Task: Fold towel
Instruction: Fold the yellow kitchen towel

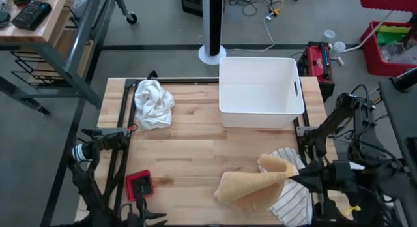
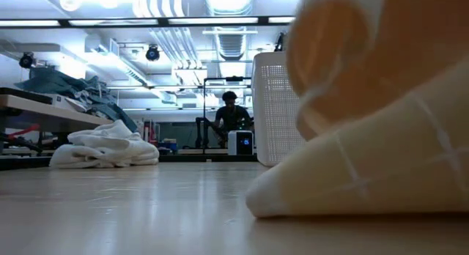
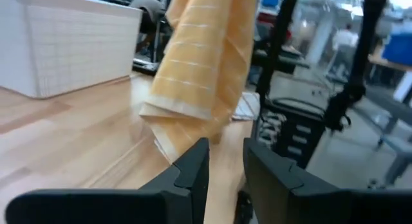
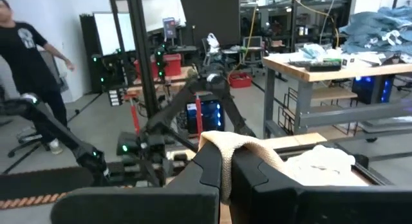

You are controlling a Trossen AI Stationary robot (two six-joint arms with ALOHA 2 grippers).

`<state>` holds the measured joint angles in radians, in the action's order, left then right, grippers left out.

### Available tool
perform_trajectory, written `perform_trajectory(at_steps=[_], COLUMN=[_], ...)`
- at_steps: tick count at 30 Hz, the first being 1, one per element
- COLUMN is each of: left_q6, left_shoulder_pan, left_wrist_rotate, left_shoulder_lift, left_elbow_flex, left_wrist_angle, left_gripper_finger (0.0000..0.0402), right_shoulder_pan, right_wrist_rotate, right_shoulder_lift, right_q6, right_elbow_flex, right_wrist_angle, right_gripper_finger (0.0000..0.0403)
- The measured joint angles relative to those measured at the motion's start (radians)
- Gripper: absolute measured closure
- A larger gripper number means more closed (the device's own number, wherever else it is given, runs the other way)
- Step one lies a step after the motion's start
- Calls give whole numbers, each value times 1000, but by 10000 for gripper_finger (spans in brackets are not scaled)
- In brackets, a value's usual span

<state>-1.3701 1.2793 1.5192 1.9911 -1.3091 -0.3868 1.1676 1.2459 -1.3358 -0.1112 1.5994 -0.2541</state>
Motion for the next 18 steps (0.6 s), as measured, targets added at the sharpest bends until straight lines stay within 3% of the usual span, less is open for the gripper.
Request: perform_trajectory(at_steps=[5,13,18], left_q6=[2,48,65], left_shoulder_pan=[-70,-171,-212], left_wrist_rotate=[-24,-274,-344], left_shoulder_lift=[0,-12,-12], left_elbow_flex=[61,45,23], left_wrist_angle=[116,133,130], left_gripper_finger=[315,315,315], right_shoulder_pan=[-33,-132,-208], right_wrist_rotate=[-74,-240,-382], right_shoulder_lift=[-2,-8,-9], right_q6=[110,228,251], right_elbow_flex=[2,2,2], right_wrist_angle=[106,255,348], right_gripper_finger=[403,403,403])
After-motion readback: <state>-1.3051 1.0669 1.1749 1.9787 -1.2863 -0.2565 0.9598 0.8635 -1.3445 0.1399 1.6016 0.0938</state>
